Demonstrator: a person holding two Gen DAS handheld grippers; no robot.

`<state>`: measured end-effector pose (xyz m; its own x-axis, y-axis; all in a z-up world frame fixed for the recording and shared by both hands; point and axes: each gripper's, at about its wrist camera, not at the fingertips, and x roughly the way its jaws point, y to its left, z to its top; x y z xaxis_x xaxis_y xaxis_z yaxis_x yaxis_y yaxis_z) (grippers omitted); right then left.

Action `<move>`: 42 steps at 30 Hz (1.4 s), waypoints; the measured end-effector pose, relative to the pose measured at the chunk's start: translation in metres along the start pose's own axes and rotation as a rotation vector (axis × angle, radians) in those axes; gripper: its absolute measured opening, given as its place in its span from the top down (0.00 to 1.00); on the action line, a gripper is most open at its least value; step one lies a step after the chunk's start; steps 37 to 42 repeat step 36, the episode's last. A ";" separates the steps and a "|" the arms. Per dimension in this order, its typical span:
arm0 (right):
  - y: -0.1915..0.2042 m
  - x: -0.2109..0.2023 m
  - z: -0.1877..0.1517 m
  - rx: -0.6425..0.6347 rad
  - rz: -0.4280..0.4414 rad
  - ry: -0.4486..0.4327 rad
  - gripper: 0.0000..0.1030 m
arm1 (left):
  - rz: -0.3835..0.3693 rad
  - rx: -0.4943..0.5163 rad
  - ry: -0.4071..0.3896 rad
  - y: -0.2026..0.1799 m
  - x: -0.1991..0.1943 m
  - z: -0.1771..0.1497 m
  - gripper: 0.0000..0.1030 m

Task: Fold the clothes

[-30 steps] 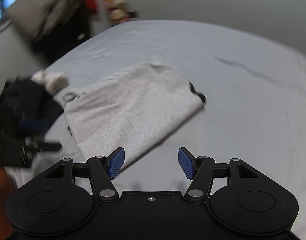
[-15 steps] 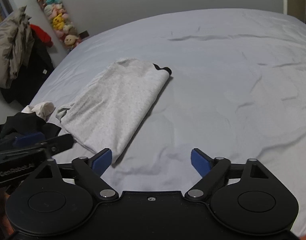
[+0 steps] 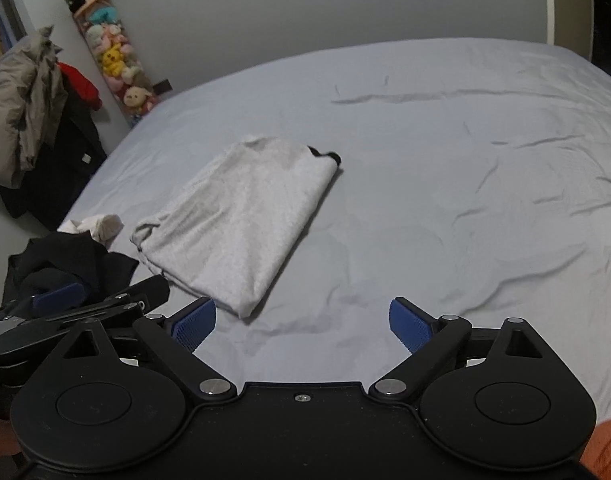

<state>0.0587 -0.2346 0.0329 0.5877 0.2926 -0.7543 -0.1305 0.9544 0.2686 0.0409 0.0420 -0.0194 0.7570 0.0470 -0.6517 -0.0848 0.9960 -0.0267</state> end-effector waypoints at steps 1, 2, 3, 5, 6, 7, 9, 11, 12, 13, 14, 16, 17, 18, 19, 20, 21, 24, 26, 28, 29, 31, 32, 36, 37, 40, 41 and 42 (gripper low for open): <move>0.001 -0.001 -0.002 -0.006 -0.004 0.002 0.10 | -0.009 -0.014 -0.003 0.002 -0.001 -0.001 0.01; 0.001 -0.001 -0.003 -0.008 -0.008 0.004 0.10 | -0.012 -0.020 0.000 0.002 -0.001 -0.001 0.01; 0.000 -0.002 -0.004 -0.007 -0.017 0.007 0.10 | -0.009 -0.025 0.008 0.002 0.000 -0.001 0.01; 0.000 -0.001 -0.008 -0.006 -0.030 0.016 0.10 | 0.002 -0.021 0.018 0.000 0.000 -0.001 0.02; 0.000 -0.001 -0.010 -0.005 -0.034 0.020 0.10 | 0.012 -0.006 0.015 -0.002 -0.001 -0.003 0.02; -0.001 0.000 -0.011 -0.003 -0.037 0.023 0.10 | 0.022 0.009 0.006 -0.005 -0.003 -0.005 0.02; -0.001 -0.001 -0.012 0.001 -0.038 0.025 0.10 | 0.037 0.025 0.009 -0.008 -0.004 -0.008 0.02; -0.002 -0.003 -0.013 0.008 -0.036 0.019 0.10 | 0.039 0.031 0.018 -0.009 -0.003 -0.009 0.02; -0.002 -0.003 -0.013 0.010 -0.036 0.015 0.10 | 0.038 0.029 0.023 -0.009 -0.003 -0.010 0.02; -0.001 -0.004 -0.013 0.008 -0.037 0.012 0.10 | 0.038 0.024 0.026 -0.008 -0.002 -0.010 0.02; 0.000 -0.005 -0.013 0.006 -0.037 0.010 0.10 | 0.038 0.019 0.027 -0.007 -0.002 -0.011 0.02; 0.002 -0.005 -0.013 0.001 -0.036 0.009 0.10 | 0.040 0.014 0.027 -0.005 -0.002 -0.012 0.02; 0.002 -0.005 -0.014 0.000 -0.035 0.010 0.10 | 0.042 0.018 0.026 -0.005 -0.002 -0.012 0.02; 0.003 -0.005 -0.014 0.000 -0.033 0.011 0.10 | 0.046 0.022 0.024 -0.006 -0.003 -0.012 0.02; 0.003 -0.005 -0.014 0.000 -0.033 0.012 0.10 | 0.050 0.026 0.023 -0.006 -0.003 -0.012 0.02; 0.003 -0.004 -0.015 0.000 -0.032 0.012 0.10 | 0.052 0.028 0.022 -0.006 -0.003 -0.012 0.02; 0.003 -0.004 -0.015 0.000 -0.032 0.012 0.10 | 0.054 0.028 0.023 -0.006 -0.003 -0.013 0.02; 0.003 -0.005 -0.016 0.002 -0.031 0.013 0.10 | 0.053 0.022 0.026 -0.006 -0.004 -0.013 0.02; 0.002 -0.006 -0.016 0.004 -0.031 0.010 0.10 | 0.055 0.023 0.024 -0.007 -0.005 -0.014 0.02; 0.002 -0.006 -0.016 0.004 -0.031 0.008 0.10 | 0.058 0.026 0.022 -0.008 -0.006 -0.014 0.02; 0.003 -0.007 -0.016 0.004 -0.030 0.006 0.10 | 0.059 0.027 0.021 -0.008 -0.006 -0.014 0.02; 0.003 -0.008 -0.016 0.003 -0.031 0.003 0.10 | 0.057 0.026 0.019 -0.006 -0.005 -0.014 0.02; 0.003 -0.008 -0.016 0.002 -0.031 0.001 0.10 | 0.056 0.024 0.019 -0.005 -0.006 -0.014 0.02; 0.004 -0.009 -0.017 0.002 -0.032 -0.004 0.10 | 0.061 0.025 0.016 -0.007 -0.007 -0.014 0.02; 0.004 -0.009 -0.017 0.002 -0.032 -0.004 0.10 | 0.061 0.025 0.016 -0.007 -0.007 -0.014 0.02; 0.004 -0.009 -0.017 0.002 -0.032 -0.004 0.10 | 0.061 0.025 0.016 -0.007 -0.007 -0.014 0.02; 0.004 -0.009 -0.017 0.002 -0.032 -0.004 0.10 | 0.061 0.025 0.016 -0.007 -0.007 -0.014 0.02; 0.004 -0.009 -0.017 0.002 -0.032 -0.004 0.10 | 0.061 0.025 0.016 -0.007 -0.007 -0.014 0.02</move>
